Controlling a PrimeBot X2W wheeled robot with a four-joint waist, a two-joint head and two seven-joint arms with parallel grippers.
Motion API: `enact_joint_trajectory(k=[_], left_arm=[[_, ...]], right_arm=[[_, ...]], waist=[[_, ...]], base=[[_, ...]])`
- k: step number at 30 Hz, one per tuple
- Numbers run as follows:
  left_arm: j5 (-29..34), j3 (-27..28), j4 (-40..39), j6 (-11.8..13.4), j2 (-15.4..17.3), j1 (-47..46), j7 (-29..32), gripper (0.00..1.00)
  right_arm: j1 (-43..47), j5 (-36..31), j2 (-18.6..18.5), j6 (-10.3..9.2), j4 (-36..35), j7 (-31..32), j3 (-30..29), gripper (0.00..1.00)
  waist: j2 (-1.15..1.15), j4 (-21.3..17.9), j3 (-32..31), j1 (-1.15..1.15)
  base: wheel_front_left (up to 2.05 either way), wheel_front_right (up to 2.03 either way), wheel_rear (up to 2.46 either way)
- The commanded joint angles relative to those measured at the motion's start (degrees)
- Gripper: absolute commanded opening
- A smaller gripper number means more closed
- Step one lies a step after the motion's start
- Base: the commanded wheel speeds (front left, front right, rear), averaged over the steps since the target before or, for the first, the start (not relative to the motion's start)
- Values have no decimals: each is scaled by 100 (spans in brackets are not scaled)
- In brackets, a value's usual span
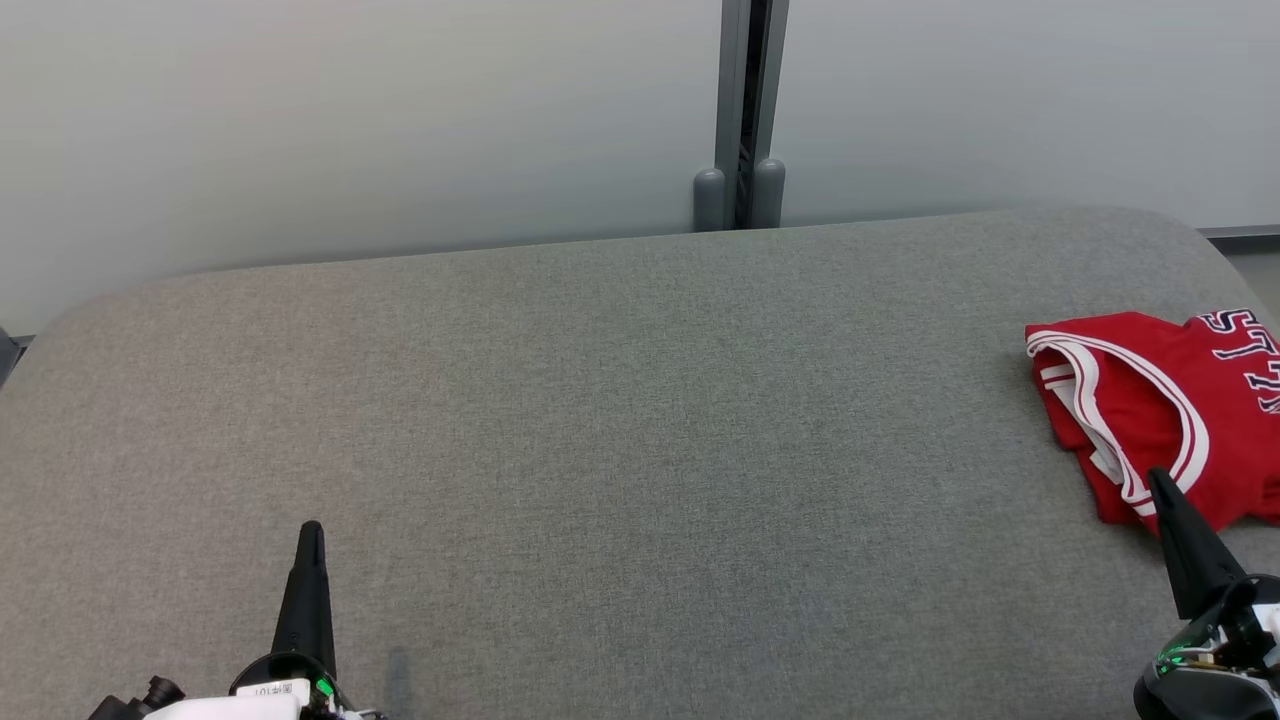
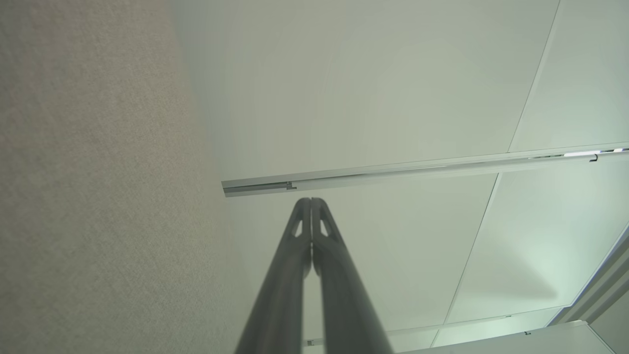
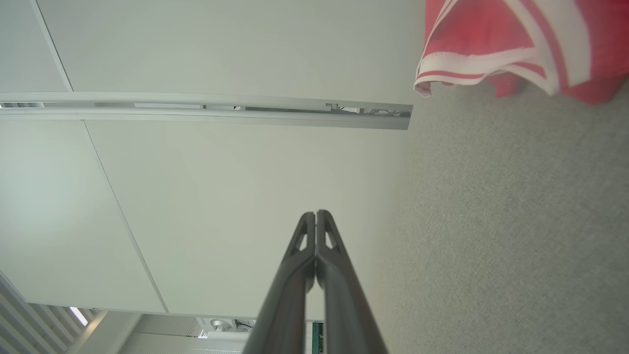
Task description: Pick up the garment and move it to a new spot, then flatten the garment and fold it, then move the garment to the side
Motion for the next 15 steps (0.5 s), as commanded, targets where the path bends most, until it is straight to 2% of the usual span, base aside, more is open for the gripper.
enact_joint_trajectory(k=[1, 15], left_arm=[[-5, 28, -22, -24, 13, -86, 2, 0], [-5, 28, -22, -24, 13, -86, 3, 0]], right_arm=[[-52, 44, -46, 0, 15, 26, -17, 0], [-52, 44, -46, 0, 15, 25, -17, 0]], waist=[[0, 0, 0, 0], [0, 0, 0, 0]], base=[[0, 0, 0], [0, 0, 0]])
